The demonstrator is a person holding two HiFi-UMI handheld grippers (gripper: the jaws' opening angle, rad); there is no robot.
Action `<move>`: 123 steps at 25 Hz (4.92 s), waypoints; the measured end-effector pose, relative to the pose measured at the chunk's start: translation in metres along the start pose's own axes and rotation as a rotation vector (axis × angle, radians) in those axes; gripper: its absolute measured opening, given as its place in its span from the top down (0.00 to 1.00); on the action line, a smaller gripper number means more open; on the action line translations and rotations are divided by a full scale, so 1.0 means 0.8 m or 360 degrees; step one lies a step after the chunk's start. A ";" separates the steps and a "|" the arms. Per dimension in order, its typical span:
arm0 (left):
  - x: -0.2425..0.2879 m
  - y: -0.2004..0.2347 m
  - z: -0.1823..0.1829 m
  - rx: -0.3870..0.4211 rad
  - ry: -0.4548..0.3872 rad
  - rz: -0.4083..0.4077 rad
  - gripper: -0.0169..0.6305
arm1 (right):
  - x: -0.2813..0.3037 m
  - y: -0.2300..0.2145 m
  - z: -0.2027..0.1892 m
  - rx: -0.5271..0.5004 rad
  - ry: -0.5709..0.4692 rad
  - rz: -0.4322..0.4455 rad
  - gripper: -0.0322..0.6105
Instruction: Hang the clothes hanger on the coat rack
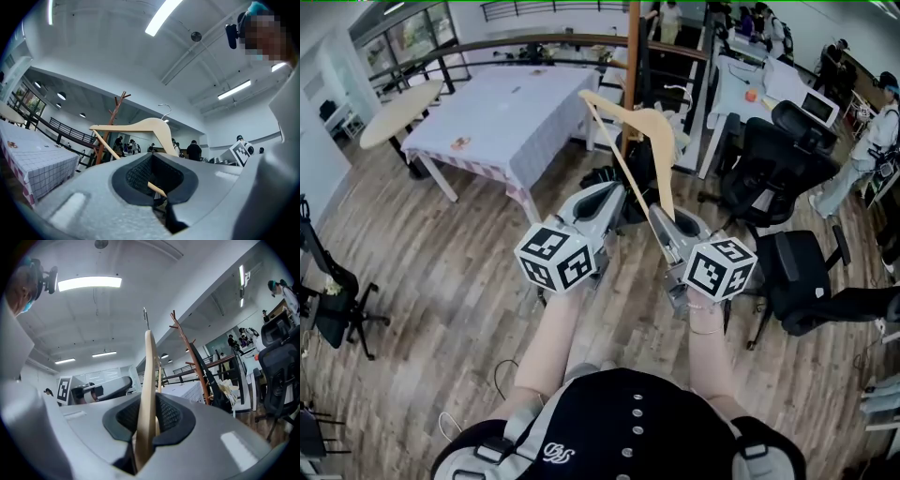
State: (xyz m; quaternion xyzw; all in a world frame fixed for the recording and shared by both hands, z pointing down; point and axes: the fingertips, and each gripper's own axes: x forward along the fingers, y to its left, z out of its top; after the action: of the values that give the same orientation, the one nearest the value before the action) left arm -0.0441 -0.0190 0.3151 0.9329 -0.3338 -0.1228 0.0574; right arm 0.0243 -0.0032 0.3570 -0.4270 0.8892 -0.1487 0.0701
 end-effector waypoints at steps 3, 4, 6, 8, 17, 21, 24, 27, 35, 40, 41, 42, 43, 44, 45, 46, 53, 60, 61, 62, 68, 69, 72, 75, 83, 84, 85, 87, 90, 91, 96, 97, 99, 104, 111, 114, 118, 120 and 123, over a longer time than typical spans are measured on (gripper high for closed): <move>0.009 0.013 0.001 -0.0028 -0.0016 -0.0012 0.98 | 0.015 -0.010 0.000 0.0005 0.0008 0.0004 0.87; 0.014 0.017 0.001 -0.0031 -0.0016 -0.0014 0.98 | 0.019 -0.015 0.001 0.0006 0.0011 0.0000 0.87; 0.025 0.026 0.001 -0.0026 -0.0004 -0.0019 0.98 | 0.029 -0.026 0.005 0.0011 0.0015 -0.0006 0.87; 0.036 0.034 -0.002 -0.0024 0.0005 -0.0019 0.98 | 0.039 -0.038 0.007 0.0025 0.0013 -0.0002 0.87; 0.104 0.093 -0.002 -0.0002 -0.0014 0.0000 0.98 | 0.101 -0.104 0.034 0.0008 0.0011 0.0045 0.87; 0.143 0.125 0.005 0.0013 -0.0020 0.0020 0.98 | 0.133 -0.139 0.059 -0.0001 -0.0001 0.0056 0.87; 0.161 0.142 0.007 0.0019 -0.0027 0.0037 0.98 | 0.152 -0.155 0.068 0.0003 -0.0001 0.0076 0.87; 0.176 0.155 0.008 0.0026 -0.0027 0.0063 0.98 | 0.167 -0.167 0.076 -0.0003 0.0006 0.0112 0.87; 0.233 0.197 0.022 0.0063 -0.0063 0.0085 0.98 | 0.219 -0.214 0.108 -0.0040 0.0003 0.0179 0.87; 0.264 0.229 0.022 0.0076 -0.0080 0.0136 0.98 | 0.251 -0.243 0.119 -0.0041 0.0013 0.0228 0.87; 0.269 0.235 0.022 0.0073 -0.0091 0.0145 0.98 | 0.256 -0.248 0.121 -0.0042 0.0018 0.0235 0.87; 0.275 0.240 0.021 0.0072 -0.0098 0.0152 0.98 | 0.260 -0.253 0.122 -0.0040 0.0021 0.0241 0.87; 0.280 0.244 0.019 0.0072 -0.0102 0.0157 0.98 | 0.264 -0.258 0.122 -0.0037 0.0023 0.0246 0.87; 0.285 0.247 0.017 0.0074 -0.0103 0.0162 0.98 | 0.267 -0.263 0.122 -0.0035 0.0026 0.0251 0.87; 0.290 0.250 0.015 0.0076 -0.0103 0.0168 0.98 | 0.269 -0.268 0.123 -0.0033 0.0029 0.0258 0.87; 0.294 0.253 0.013 0.0077 -0.0102 0.0173 0.98 | 0.272 -0.272 0.122 -0.0030 0.0032 0.0265 0.87; 0.310 0.269 0.000 0.0063 -0.0086 0.0213 0.98 | 0.290 -0.288 0.109 0.0014 0.0080 0.0339 0.87; 0.313 0.274 0.004 0.0071 -0.0095 0.0237 0.98 | 0.295 -0.288 0.114 0.0006 0.0077 0.0364 0.87; 0.313 0.274 0.005 0.0074 -0.0096 0.0237 0.98 | 0.295 -0.289 0.115 0.0006 0.0074 0.0363 0.87; 0.313 0.274 0.005 0.0078 -0.0095 0.0236 0.98 | 0.295 -0.289 0.115 0.0007 0.0074 0.0361 0.87; 0.311 0.283 0.002 0.0106 -0.0051 0.0237 0.98 | 0.299 -0.288 0.119 0.0008 0.0064 0.0360 0.87; 0.310 0.285 0.002 0.0103 -0.0049 0.0236 0.98 | 0.301 -0.288 0.119 0.0009 0.0064 0.0358 0.87; 0.311 0.292 0.003 0.0107 -0.0040 0.0218 0.98 | 0.310 -0.286 0.119 -0.0005 0.0071 0.0336 0.87; 0.316 0.301 0.008 0.0115 -0.0027 0.0193 0.98 | 0.321 -0.285 0.124 -0.0022 0.0068 0.0325 0.87; 0.329 0.331 0.041 0.0163 -0.0037 0.0137 0.98 | 0.355 -0.271 0.159 0.0039 0.0017 0.0376 0.87; 0.331 0.335 0.044 0.0168 -0.0041 0.0133 0.98 | 0.359 -0.271 0.163 0.0030 0.0018 0.0369 0.87; 0.333 0.338 0.048 0.0175 -0.0044 0.0130 0.98 | 0.363 -0.270 0.167 0.0026 0.0018 0.0366 0.87; 0.336 0.346 0.055 0.0193 -0.0050 0.0123 0.98 | 0.371 -0.270 0.176 0.0007 0.0010 0.0370 0.87; 0.342 0.353 0.070 0.0223 -0.0073 0.0110 0.98 | 0.383 -0.272 0.194 -0.0055 -0.0015 0.0372 0.87; 0.343 0.356 0.075 0.0232 -0.0083 0.0105 0.98 | 0.386 -0.272 0.202 -0.0068 -0.0028 0.0371 0.87; 0.353 0.363 0.098 0.0275 -0.0130 0.0067 0.98 | 0.399 -0.271 0.235 -0.0065 -0.0073 0.0384 0.87; 0.356 0.365 0.103 0.0283 -0.0142 0.0060 0.98 | 0.402 -0.271 0.240 -0.0058 -0.0076 0.0392 0.87; 0.361 0.368 0.112 0.0300 -0.0160 0.0051 0.98 | 0.411 -0.271 0.248 -0.0061 -0.0082 0.0405 0.87; 0.373 0.372 0.125 0.0358 -0.0168 0.0001 0.98 | 0.426 -0.266 0.275 -0.0079 -0.0124 0.0406 0.87; 0.383 0.374 0.164 0.0428 -0.0240 -0.0048 0.98 | 0.444 -0.264 0.316 -0.0111 -0.0150 0.0444 0.87; 0.391 0.372 0.185 0.0476 -0.0266 -0.0068 0.98 | 0.454 -0.258 0.335 -0.0142 -0.0148 0.0459 0.87; 0.399 0.369 0.207 0.0530 -0.0301 -0.0085 0.98 | 0.465 -0.250 0.359 -0.0181 -0.0181 0.0465 0.87; 0.403 0.367 0.213 0.0543 -0.0313 -0.0100 0.98 | 0.469 -0.249 0.368 -0.0175 -0.0196 0.0468 0.87; 0.408 0.367 0.223 0.0523 -0.0340 -0.0141 0.98 | 0.474 -0.248 0.381 -0.0162 -0.0220 0.0480 0.87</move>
State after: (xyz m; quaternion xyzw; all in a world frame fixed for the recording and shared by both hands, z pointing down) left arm -0.0266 -0.4572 0.1362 0.9252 -0.3121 -0.1672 -0.1367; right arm 0.0103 -0.4788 0.1337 -0.3008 0.9427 -0.0615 0.1310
